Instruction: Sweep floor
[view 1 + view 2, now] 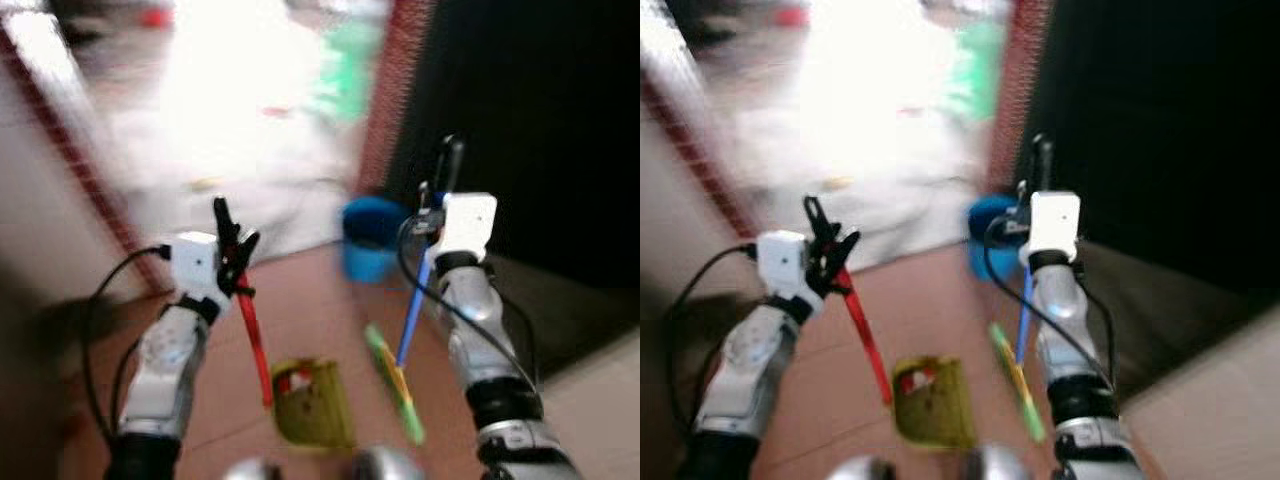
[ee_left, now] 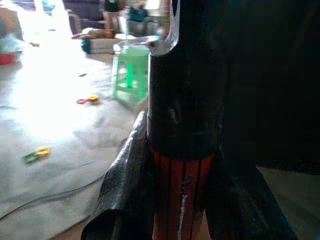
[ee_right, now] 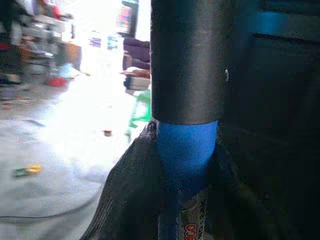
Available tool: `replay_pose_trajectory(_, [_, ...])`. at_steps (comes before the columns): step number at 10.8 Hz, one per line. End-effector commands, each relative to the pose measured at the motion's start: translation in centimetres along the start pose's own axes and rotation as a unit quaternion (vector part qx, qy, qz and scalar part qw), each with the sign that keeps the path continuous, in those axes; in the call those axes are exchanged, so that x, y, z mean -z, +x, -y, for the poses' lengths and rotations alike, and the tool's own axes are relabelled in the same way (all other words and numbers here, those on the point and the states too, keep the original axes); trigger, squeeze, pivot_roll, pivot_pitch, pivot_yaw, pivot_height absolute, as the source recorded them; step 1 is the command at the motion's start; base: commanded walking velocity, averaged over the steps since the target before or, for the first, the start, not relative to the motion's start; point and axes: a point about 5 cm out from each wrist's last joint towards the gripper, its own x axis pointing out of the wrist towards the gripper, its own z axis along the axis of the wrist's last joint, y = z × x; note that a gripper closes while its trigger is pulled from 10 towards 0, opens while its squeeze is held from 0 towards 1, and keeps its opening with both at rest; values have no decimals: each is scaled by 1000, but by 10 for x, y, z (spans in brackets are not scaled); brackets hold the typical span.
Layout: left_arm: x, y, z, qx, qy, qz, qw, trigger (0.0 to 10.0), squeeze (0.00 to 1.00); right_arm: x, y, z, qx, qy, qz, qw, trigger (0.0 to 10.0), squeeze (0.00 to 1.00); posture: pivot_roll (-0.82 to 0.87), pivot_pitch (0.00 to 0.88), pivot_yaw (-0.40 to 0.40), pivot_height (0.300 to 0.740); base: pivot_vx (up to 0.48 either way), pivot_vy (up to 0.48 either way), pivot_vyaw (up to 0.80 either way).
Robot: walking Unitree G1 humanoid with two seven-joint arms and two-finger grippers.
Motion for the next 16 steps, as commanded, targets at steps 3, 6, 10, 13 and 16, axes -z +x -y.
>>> replay_pose_trajectory(3, [-14, 7, 1, -5, 3, 30, 1000, 10000, 0, -6, 2, 3, 7, 5, 11, 1000, 10000, 0, -92, 0, 42, 740, 0, 0, -702])
replay_pose_trajectory(6, [-19, 9, -4, -25, 4, 42, 999, 10000, 0, -6, 4, 1, 5, 7, 11, 1000, 10000, 0, -88, 0, 44, 740, 0, 0, -690])
replay_pose_trajectory(10, [-50, 16, -38, -156, -39, 103, 982, 10000, 0, 15, -4, 13, 0, -48, -26, 998, 10000, 0, -85, 0, 45, 740, 0, 0, -672])
replay_pose_trajectory(13, [-90, 23, -57, -212, -43, 164, 962, 10000, 0, 31, -9, 20, 0, -68, -68, 995, 10000, 0, -85, 0, 46, 740, 0, 0, -383])
replay_pose_trajectory(16, [-135, 28, -72, -244, -36, 228, 942, 10000, 0, 38, -15, -4, -64, -48, -79, 994, 10000, 0, -85, 0, 50, 740, 0, 0, 0])
